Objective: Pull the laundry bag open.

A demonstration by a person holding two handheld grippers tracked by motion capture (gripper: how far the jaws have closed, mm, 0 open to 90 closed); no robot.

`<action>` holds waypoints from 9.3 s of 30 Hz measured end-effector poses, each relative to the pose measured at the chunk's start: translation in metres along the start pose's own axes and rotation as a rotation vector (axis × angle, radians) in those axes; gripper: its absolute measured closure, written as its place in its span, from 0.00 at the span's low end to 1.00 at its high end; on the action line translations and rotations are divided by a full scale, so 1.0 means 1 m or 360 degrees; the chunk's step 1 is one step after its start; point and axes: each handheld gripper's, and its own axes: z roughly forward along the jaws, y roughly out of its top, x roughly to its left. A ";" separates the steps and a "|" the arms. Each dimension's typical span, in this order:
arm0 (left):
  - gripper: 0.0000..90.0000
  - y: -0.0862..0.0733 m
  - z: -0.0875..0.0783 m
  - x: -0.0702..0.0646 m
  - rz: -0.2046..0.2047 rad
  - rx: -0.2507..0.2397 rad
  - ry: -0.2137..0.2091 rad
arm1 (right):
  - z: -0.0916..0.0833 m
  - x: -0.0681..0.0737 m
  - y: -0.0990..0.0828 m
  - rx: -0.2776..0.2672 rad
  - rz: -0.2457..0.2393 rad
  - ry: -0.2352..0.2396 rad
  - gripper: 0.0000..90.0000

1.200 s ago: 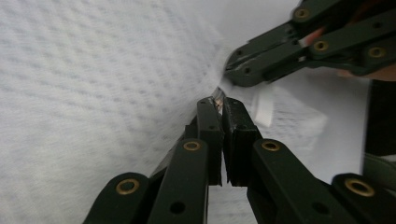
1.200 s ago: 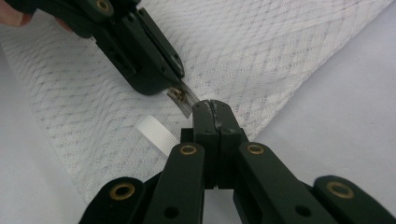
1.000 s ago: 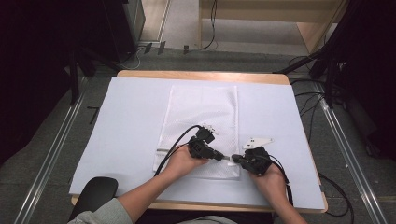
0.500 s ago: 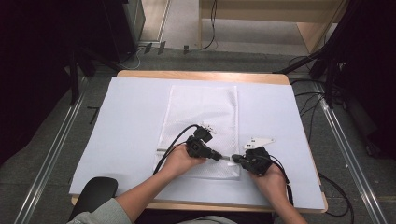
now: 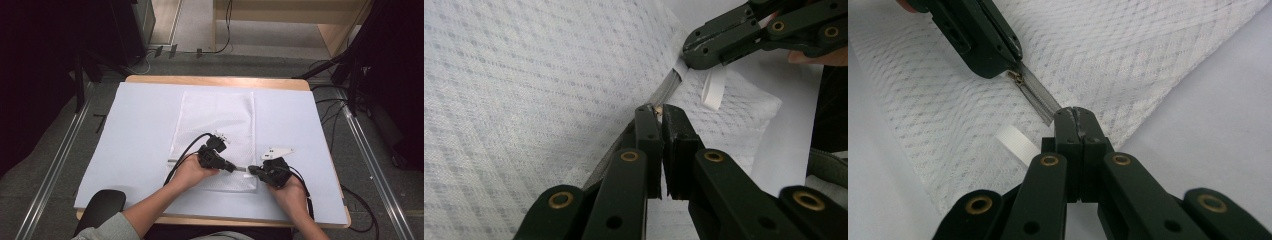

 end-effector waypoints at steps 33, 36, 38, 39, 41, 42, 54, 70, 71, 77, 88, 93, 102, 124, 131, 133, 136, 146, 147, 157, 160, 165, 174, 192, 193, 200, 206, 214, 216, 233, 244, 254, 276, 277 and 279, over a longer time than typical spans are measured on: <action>0.98 -0.007 -0.024 0.015 -0.0056 0.0032 0.0025 | 0.000 0.002 0.001 0.0013 -0.0025 -0.0026 1.00; 0.98 -0.012 -0.030 0.020 -0.0090 0.0028 0.0026 | 0.000 0.002 0.001 0.0011 -0.0023 -0.0016 1.00; 0.98 -0.014 -0.033 0.023 -0.0119 0.0023 -0.0011 | 0.000 0.001 0.001 0.0010 -0.0024 -0.0014 1.00; 0.98 -0.015 -0.036 0.023 -0.0131 0.0009 -0.0010 | 0.000 0.001 0.001 0.0012 -0.0026 -0.0012 1.00; 0.98 -0.016 -0.037 0.025 -0.0138 0.0012 -0.0016 | 0.000 0.001 0.001 0.0010 -0.0027 -0.0007 1.00; 0.98 -0.017 -0.038 0.026 -0.0135 0.0025 -0.0020 | 0.000 0.001 0.001 0.0009 -0.0028 -0.0007 1.00; 0.98 -0.022 -0.053 0.035 -0.0173 0.0020 -0.0020 | 0.000 0.000 0.001 0.0010 -0.0042 0.0001 1.00; 0.98 -0.030 -0.068 0.051 -0.0305 0.0001 -0.0094 | 0.000 0.000 0.001 0.0005 -0.0037 0.0006 1.00; 0.98 -0.031 -0.068 0.051 -0.0301 0.0008 -0.0096 | 0.000 0.000 0.001 0.0004 -0.0038 0.0009 1.00; 0.98 -0.032 -0.071 0.053 -0.0315 0.0014 -0.0077 | 0.000 0.000 0.000 -0.0001 -0.0036 0.0008 1.00; 0.98 -0.042 -0.082 0.058 -0.0330 -0.0008 -0.0069 | 0.001 -0.001 0.000 -0.0003 -0.0046 0.0013 1.00; 0.98 -0.043 -0.081 0.058 -0.0334 -0.0006 -0.0068 | 0.000 -0.001 0.001 0.0001 -0.0045 0.0018 1.00; 0.98 -0.049 -0.089 0.062 -0.0349 -0.0015 -0.0052 | 0.001 -0.002 0.001 0.0000 -0.0046 0.0025 1.00; 0.98 -0.065 -0.108 0.073 -0.0405 -0.0047 -0.0026 | 0.000 -0.002 0.001 0.0008 -0.0051 0.0029 1.00; 0.98 -0.066 -0.110 0.074 -0.0403 -0.0058 -0.0038 | 0.000 -0.002 0.001 0.0009 -0.0040 0.0029 1.00; 0.98 -0.066 -0.110 0.074 -0.0402 -0.0055 -0.0041 | 0.000 -0.002 0.001 0.0008 -0.0038 0.0030 1.00; 0.98 -0.066 -0.110 0.074 -0.0405 -0.0059 -0.0041 | 0.000 -0.002 0.001 0.0008 -0.0035 0.0032 1.00; 0.98 -0.071 -0.116 0.078 -0.0430 -0.0064 -0.0019 | 0.000 -0.003 0.002 0.0016 -0.0032 0.0040 1.00; 0.98 -0.071 -0.116 0.078 -0.0430 -0.0066 -0.0020 | 0.000 -0.003 0.002 0.0018 -0.0036 0.0039 1.00; 0.98 -0.079 -0.125 0.083 -0.0471 -0.0079 0.0025 | 0.001 -0.004 0.003 0.0025 -0.0045 0.0051 1.00; 0.98 -0.083 -0.129 0.088 -0.0493 -0.0095 0.0002 | 0.001 -0.004 0.003 0.0028 -0.0051 0.0051 1.00; 0.98 -0.086 -0.130 0.088 -0.0497 -0.0094 -0.0003 | 0.001 -0.004 0.003 0.0034 -0.0053 0.0058 1.00; 0.98 -0.103 -0.148 0.102 -0.0583 -0.0110 0.0175 | 0.001 -0.005 0.004 0.0035 -0.0046 0.0061 1.00; 0.98 -0.113 -0.150 0.104 -0.0635 -0.0135 0.0136 | 0.001 -0.007 0.007 0.0065 -0.0029 0.0063 1.00; 0.98 -0.113 -0.150 0.104 -0.0620 -0.0118 0.0130 | 0.001 -0.007 0.007 0.0064 -0.0035 0.0064 1.00; 0.98 -0.120 -0.149 0.096 -0.0605 -0.0158 0.0105 | 0.001 -0.012 0.008 0.0047 -0.0034 0.0079 1.00; 0.97 -0.125 -0.147 0.088 -0.0590 -0.0173 0.0107 | -0.001 -0.018 0.008 0.0041 -0.0010 0.0080 1.00; 0.96 -0.131 -0.144 0.085 -0.0563 -0.0161 0.0109 | 0.000 -0.020 0.009 0.0040 -0.0022 0.0090 1.00; 0.96 -0.131 -0.145 0.085 -0.0563 -0.0182 0.0105 | 0.000 -0.020 0.010 0.0042 -0.0011 0.0094 1.00; 0.63 -0.128 -0.159 0.078 -0.0369 -0.0432 0.0219 | -0.007 -0.021 0.017 -0.0093 0.0054 0.0165 0.87; 0.45 -0.130 -0.170 0.085 -0.0310 -0.0531 0.0401 | -0.020 -0.035 0.020 -0.0208 0.0132 0.0117 0.60; 0.41 -0.135 -0.180 0.094 -0.0324 -0.0554 0.0497 | -0.029 -0.056 0.013 -0.0269 0.0177 0.0036 0.53; 0.38 -0.147 -0.191 0.113 -0.0389 -0.0561 0.0597 | -0.032 -0.081 0.002 -0.0302 0.0258 -0.0142 0.41; 0.37 -0.147 -0.191 0.114 -0.0396 -0.0559 0.0599 | -0.033 -0.082 0.002 -0.0302 0.0253 -0.0145 0.41; 0.37 -0.147 -0.191 0.114 -0.0391 -0.0558 0.0601 | -0.032 -0.083 0.001 -0.0301 0.0259 -0.0148 0.41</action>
